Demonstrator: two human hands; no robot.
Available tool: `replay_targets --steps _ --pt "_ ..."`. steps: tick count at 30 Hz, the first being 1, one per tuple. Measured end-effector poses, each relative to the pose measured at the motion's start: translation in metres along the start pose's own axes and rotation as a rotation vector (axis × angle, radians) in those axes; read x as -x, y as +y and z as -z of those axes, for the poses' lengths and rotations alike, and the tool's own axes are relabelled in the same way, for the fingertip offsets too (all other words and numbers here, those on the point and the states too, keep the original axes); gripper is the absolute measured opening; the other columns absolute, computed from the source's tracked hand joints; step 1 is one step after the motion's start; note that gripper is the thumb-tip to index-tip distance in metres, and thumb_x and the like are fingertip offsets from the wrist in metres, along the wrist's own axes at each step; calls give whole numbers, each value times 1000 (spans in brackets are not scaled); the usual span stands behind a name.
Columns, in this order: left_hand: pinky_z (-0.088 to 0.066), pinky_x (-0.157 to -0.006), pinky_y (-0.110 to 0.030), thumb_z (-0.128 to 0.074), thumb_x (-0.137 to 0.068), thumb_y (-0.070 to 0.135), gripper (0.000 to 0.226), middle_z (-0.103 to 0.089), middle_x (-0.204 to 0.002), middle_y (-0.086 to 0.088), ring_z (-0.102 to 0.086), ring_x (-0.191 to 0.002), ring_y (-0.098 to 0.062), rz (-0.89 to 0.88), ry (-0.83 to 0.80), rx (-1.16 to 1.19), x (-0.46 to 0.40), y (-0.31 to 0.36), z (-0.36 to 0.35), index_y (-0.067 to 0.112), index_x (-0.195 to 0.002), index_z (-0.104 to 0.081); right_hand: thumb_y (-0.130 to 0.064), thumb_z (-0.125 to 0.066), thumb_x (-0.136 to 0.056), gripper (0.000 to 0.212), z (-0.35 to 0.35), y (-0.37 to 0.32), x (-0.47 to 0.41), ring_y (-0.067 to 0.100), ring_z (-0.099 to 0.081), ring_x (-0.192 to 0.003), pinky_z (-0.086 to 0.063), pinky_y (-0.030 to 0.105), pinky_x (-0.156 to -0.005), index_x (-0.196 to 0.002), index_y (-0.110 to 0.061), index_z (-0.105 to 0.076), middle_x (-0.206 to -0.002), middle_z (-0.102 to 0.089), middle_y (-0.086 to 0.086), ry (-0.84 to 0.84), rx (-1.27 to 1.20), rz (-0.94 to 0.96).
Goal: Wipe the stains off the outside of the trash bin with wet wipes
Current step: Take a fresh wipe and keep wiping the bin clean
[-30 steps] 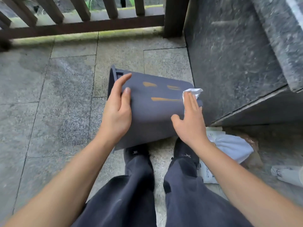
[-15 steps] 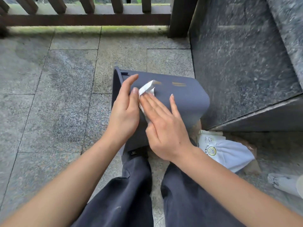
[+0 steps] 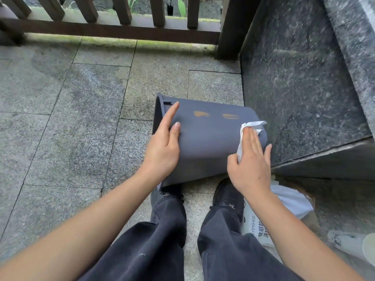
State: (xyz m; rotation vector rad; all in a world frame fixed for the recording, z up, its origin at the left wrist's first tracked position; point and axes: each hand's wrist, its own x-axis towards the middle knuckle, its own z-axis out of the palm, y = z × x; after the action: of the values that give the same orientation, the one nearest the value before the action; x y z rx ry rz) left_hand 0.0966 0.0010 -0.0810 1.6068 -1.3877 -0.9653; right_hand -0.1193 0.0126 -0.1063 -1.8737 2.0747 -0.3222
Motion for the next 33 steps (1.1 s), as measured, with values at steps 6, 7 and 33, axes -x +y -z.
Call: replay_targets --steps 6,7,33 --pt "-33 -78 3 -43 -105 36 50 -53 -90 36 -48 -83 29 40 16 0 3 -1 -2 34 -154 -33 -7 -44 -87 74 3 -15 -2 12 -11 -154 -1 41 -126 -157 -11 -22 -165 -22 2 -12 -118 95" --pt "-35 -80 0 -44 -103 38 52 -57 -92 36 -51 -84 26 52 -2 20 4 -1 -3 34 -154 -32 -7 -43 -86 73 2 -18 0 11 -12 -154 -1 39 -125 -157 -11 -23 -165 -23 1 -12 -142 129" --pt "-37 -105 -20 -45 -105 20 33 -58 -125 14 -51 -119 3 -9 182 94 -35 26 -13 22 -136 -55 1 -53 -86 69 -15 6 36 8 -25 -149 -10 37 -125 -152 -11 -36 -158 -34 -5 107 -236 182"
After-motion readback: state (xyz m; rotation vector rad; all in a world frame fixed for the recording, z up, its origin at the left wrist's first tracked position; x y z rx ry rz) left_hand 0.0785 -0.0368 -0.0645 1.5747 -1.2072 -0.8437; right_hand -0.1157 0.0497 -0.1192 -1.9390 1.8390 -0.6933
